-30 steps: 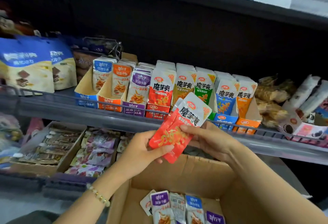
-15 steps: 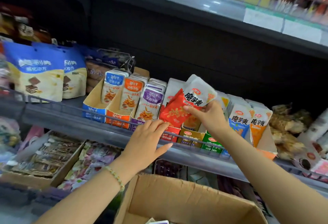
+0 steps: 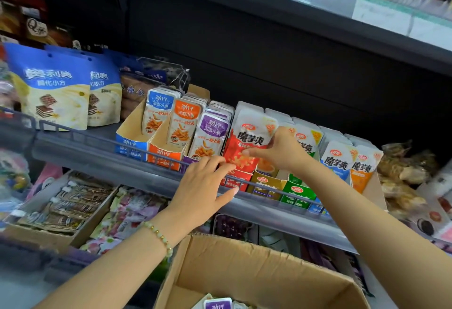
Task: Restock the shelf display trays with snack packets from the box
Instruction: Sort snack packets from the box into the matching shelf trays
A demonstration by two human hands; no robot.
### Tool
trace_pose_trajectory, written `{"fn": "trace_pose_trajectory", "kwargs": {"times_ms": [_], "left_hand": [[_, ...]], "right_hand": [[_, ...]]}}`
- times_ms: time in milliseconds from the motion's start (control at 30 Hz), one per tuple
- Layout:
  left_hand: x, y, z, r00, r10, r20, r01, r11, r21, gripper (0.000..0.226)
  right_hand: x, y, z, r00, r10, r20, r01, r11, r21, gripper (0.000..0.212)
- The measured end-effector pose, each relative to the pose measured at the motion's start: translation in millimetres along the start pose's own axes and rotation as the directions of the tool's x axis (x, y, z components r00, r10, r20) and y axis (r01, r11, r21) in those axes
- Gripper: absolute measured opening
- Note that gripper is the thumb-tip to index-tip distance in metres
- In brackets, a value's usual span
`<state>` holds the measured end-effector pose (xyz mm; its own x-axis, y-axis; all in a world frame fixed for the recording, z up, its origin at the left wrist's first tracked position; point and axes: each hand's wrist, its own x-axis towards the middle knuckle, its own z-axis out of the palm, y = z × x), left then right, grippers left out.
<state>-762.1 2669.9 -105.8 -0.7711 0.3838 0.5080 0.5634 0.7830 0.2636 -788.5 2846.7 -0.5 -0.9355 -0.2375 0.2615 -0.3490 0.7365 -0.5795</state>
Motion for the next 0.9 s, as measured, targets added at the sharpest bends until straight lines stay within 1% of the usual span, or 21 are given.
{"fn": "trace_pose_trajectory", "kwargs": {"times_ms": [67,100,167,200,233,267,300,333,367,400,467,533,600,667,733,800,833,900], "left_hand": [[-0.7,0.4,0.5,0.999,-0.035,-0.020,0.034,0.997,-0.072,0.055],[-0.5,0.8,-1.0,0.997,-0.071,-0.045,0.064,0.988,-0.138,0.058],[3.0,2.6,-5.9,0.988,-0.123,-0.092,0.091,0.953,-0.288,0.067],[6.4,4.7,-9.7,0.987,-0.125,-0.098,0.085,0.936,-0.341,0.072],[10.6,7.1,-13.5,0.988,-0.123,-0.090,0.080,0.921,-0.382,0.075],[16.0,9.8,-17.8,0.990,-0.120,-0.079,0.078,0.909,-0.409,0.077],[21.8,12.2,-22.0,0.991,-0.117,-0.072,0.076,0.905,-0.420,0.077],[28.1,13.4,-26.3,0.990,-0.112,-0.081,0.069,0.910,-0.410,0.077],[34.6,13.5,-30.0,0.990,-0.104,-0.096,0.060,0.923,-0.380,0.078],[40.7,11.9,-33.1,0.990,-0.088,-0.110,0.046,0.940,-0.339,0.078],[50.0,6.8,-37.5,0.991,-0.055,-0.120,0.023,0.966,-0.256,0.074],[55.3,3.1,-38.8,0.992,-0.042,-0.119,0.020,0.983,-0.181,0.064],[57.5,2.2,-40.7,0.995,-0.040,-0.093,0.027,0.990,-0.137,0.059],[58.7,2.8,-45.4,0.997,-0.043,-0.062,0.034,0.989,-0.144,0.059],[56.4,5.7,-53.4,0.998,-0.035,-0.051,0.027,0.988,-0.150,0.061],[45.8,9.0,-60.6,0.999,-0.023,-0.045,0.017,0.991,-0.131,0.067],[36.5,10.9,-63.3,0.999,-0.015,-0.045,0.010,0.993,-0.118,0.069],[10.7,16.1,-66.1,0.998,0.019,-0.056,-0.025,0.994,-0.105,0.070]], "right_hand": [[0.2,0.4,7.7,1.000,0.018,0.025,-0.017,1.000,-0.013,0.018],[0.2,2.6,11.2,1.000,0.017,-0.003,-0.017,1.000,-0.023,0.027],[-3.1,3.8,12.6,0.995,-0.012,-0.099,0.010,1.000,-0.024,0.066],[-5.8,2.4,11.4,0.987,-0.062,-0.151,0.059,0.998,-0.026,0.081],[-8.9,0.3,10.1,0.974,-0.127,-0.188,0.122,0.992,-0.040,0.091],[-11.5,-2.4,8.4,0.961,-0.188,-0.204,0.174,0.981,-0.085,0.095],[-13.0,-4.4,7.0,0.952,-0.234,-0.199,0.205,0.966,-0.155,0.092],[-13.3,-5.5,6.7,0.949,-0.260,-0.178,0.216,0.948,-0.233,0.084],[-12.9,-4.7,7.2,0.952,-0.265,-0.156,0.212,0.934,-0.287,0.075],[-12.5,-2.4,8.0,0.957,-0.257,-0.135,0.207,0.930,-0.305,0.068],[-12.7,3.0,10.9,0.965,-0.246,-0.096,0.210,0.935,-0.285,0.063],[-11.6,4.9,11.9,0.965,-0.247,-0.088,0.215,0.938,-0.271,0.061],[-8.4,3.9,10.7,0.970,-0.227,-0.088,0.198,0.946,-0.256,0.061],[-7.6,1.8,7.7,0.978,-0.200,-0.066,0.177,0.952,-0.251,0.064],[-13.3,0.6,2.9,0.983,-0.182,-0.039,0.168,0.958,-0.233,0.071],[-27.6,1.9,-5.0,0.986,-0.152,-0.067,0.140,0.979,-0.149,0.076],[-36.9,4.7,-9.8,0.986,-0.141,-0.093,0.130,0.985,-0.113,0.075],[-60.2,12.9,-18.2,0.987,-0.116,-0.110,0.105,0.990,-0.099,0.068]]}}
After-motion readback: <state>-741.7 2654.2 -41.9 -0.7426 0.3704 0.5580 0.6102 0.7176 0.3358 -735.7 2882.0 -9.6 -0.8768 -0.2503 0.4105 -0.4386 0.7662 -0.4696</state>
